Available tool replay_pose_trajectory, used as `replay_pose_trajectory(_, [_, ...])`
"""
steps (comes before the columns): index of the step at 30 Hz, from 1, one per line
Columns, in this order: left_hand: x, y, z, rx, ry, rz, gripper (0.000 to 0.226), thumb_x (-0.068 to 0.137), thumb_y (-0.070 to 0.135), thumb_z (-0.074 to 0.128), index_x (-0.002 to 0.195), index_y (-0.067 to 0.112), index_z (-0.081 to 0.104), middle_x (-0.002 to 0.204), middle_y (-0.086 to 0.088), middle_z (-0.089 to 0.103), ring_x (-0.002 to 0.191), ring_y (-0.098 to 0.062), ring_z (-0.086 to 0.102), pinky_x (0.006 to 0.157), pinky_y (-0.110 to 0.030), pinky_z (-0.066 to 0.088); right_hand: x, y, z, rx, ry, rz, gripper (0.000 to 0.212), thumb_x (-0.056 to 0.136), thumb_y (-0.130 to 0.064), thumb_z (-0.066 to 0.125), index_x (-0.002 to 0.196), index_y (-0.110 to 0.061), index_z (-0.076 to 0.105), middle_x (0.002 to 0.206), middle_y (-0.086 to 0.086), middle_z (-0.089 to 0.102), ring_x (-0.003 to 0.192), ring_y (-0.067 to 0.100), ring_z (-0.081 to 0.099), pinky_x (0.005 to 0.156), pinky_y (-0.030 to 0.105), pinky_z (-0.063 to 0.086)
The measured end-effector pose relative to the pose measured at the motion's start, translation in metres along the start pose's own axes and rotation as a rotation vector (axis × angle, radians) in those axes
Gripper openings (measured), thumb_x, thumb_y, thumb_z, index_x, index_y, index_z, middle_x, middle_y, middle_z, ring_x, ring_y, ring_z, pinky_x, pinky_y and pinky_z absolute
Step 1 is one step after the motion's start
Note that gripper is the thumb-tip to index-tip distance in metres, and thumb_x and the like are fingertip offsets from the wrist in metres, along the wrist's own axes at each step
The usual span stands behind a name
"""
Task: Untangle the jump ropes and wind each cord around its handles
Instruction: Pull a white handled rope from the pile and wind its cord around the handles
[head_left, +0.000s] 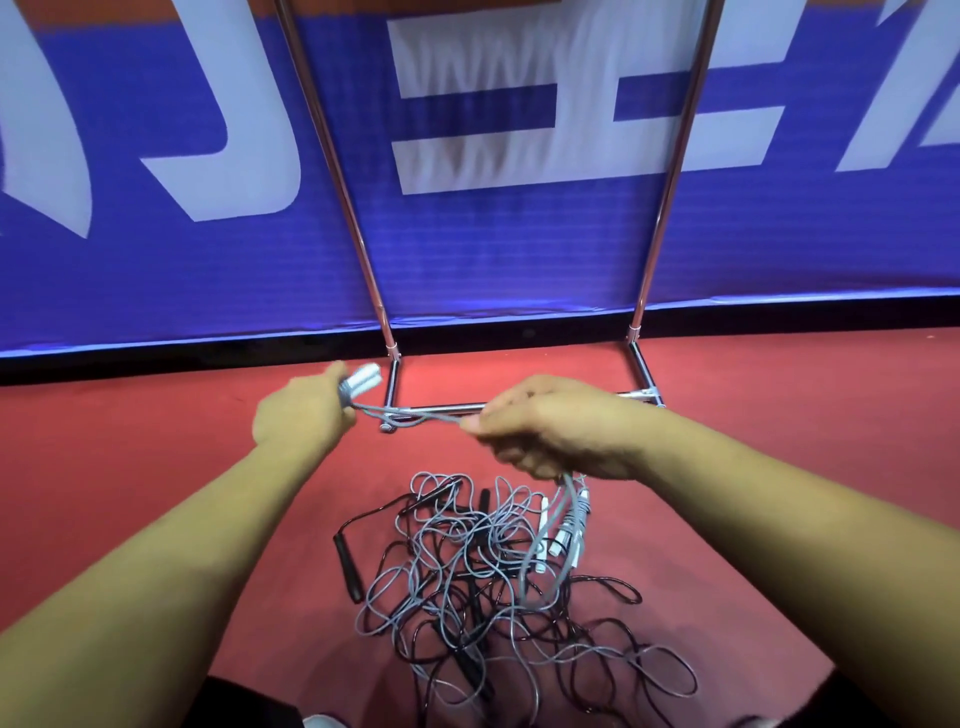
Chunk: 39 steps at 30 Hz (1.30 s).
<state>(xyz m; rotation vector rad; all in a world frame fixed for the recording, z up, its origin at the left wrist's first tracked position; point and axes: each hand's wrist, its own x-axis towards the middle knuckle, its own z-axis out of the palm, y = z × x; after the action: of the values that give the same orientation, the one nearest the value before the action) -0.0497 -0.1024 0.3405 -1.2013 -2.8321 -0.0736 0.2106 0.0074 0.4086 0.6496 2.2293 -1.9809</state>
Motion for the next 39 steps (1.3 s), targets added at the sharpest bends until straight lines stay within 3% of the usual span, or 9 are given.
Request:
replay_pose_trajectory(7, [-0.052,0.068,0.007,0.14,-0.397,0.444,0.056,0.074,0.082,0.054,0.087,0.028,0.058,0.078,0.008,0.057,0.076,-0.022,0.059,0.066,-0.03,0.047,-0.002,-0.004,-0.051,0.253,0.399,-0.24,0.046,0.093,-0.016,0.061,0.053,-0.02,0.039,0.051,-0.005,0.026,0.046,0.011,0.017,0.043,0.021,0.014])
replay_pose_trajectory(12, [-0.083,0.096,-0.004,0.005,-0.558,0.691,0.036,0.081,0.065,0.061,0.073,0.031,0.054,0.059,0.009,0.051,0.054,-0.01,0.05,0.052,-0.024,0.036,0.0,0.009,-0.071,0.105,0.573,-0.217,0.045,0.094,-0.018,0.061,0.057,-0.017,0.035,0.056,0.001,0.028,0.046,0.014,0.021,0.042,0.019,0.021])
replay_pose_trajectory(17, [-0.098,0.105,-0.027,-0.301,-0.522,0.879,0.029,0.083,0.05,0.065,0.081,0.022,0.056,0.055,0.005,0.049,0.051,-0.005,0.045,0.05,-0.028,0.035,0.001,0.033,-0.098,-0.222,0.731,-0.123,0.028,0.089,-0.029,0.068,0.068,-0.014,0.059,0.052,-0.002,0.04,0.043,0.009,0.031,0.05,0.024,0.026])
replay_pose_trajectory(22, [-0.087,0.104,-0.061,-1.153,-0.524,0.598,0.043,0.09,0.027,0.07,0.125,0.037,0.047,0.068,-0.007,0.065,0.045,-0.018,0.05,0.039,-0.021,0.039,-0.001,0.056,-0.109,-0.248,0.631,-0.154,0.003,0.089,-0.016,0.069,0.091,-0.014,0.071,0.052,-0.014,0.051,0.043,0.0,0.04,0.047,0.017,0.036])
replay_pose_trajectory(26, [-0.049,0.079,-0.071,-1.52,-0.267,0.333,0.047,0.088,0.024,0.066,0.133,0.025,0.054,0.066,-0.01,0.058,0.042,-0.02,0.045,0.042,-0.023,0.04,0.003,0.057,-0.091,-0.251,0.329,-0.067,0.02,0.093,-0.024,0.064,0.075,-0.02,0.07,0.054,-0.004,0.04,0.047,0.011,0.032,0.048,0.023,0.026])
replay_pose_trajectory(30, [-0.027,0.05,-0.064,-1.365,-0.137,0.189,0.015,0.094,0.018,0.064,0.107,0.014,0.059,0.065,-0.004,0.061,0.044,-0.022,0.048,0.046,-0.027,0.041,0.012,0.043,-0.063,-0.331,0.139,-0.077,0.017,0.09,-0.025,0.068,0.074,-0.021,0.07,0.065,-0.002,0.055,0.054,0.01,0.05,0.053,0.024,0.043])
replay_pose_trajectory(34, [-0.021,0.047,-0.053,-1.188,-0.118,0.132,0.018,0.089,0.017,0.07,0.097,0.012,0.054,0.073,-0.01,0.062,0.05,-0.024,0.05,0.05,-0.032,0.045,0.018,0.032,-0.041,-0.563,0.012,-0.021,0.018,0.089,-0.028,0.069,0.074,-0.019,0.072,0.075,0.004,0.068,0.063,0.01,0.058,0.064,0.023,0.048])
replay_pose_trajectory(36, [-0.018,0.044,-0.049,-1.091,-0.074,0.117,0.023,0.087,0.019,0.072,0.094,0.014,0.051,0.076,-0.01,0.063,0.05,-0.026,0.055,0.05,-0.031,0.047,0.016,0.028,-0.032,-0.434,-0.034,-0.004,0.017,0.091,-0.021,0.066,0.083,-0.007,0.072,0.075,0.014,0.07,0.061,0.012,0.058,0.061,0.023,0.048])
replay_pose_trajectory(39, [-0.013,0.032,-0.045,-0.791,0.009,0.148,0.024,0.085,0.025,0.071,0.093,0.022,0.048,0.077,0.001,0.065,0.052,-0.022,0.067,0.05,-0.027,0.044,0.015,0.022,-0.022,-0.134,-0.04,-0.027,0.018,0.094,-0.009,0.061,0.1,0.006,0.066,0.068,0.013,0.063,0.065,0.025,0.059,0.068,0.039,0.045])
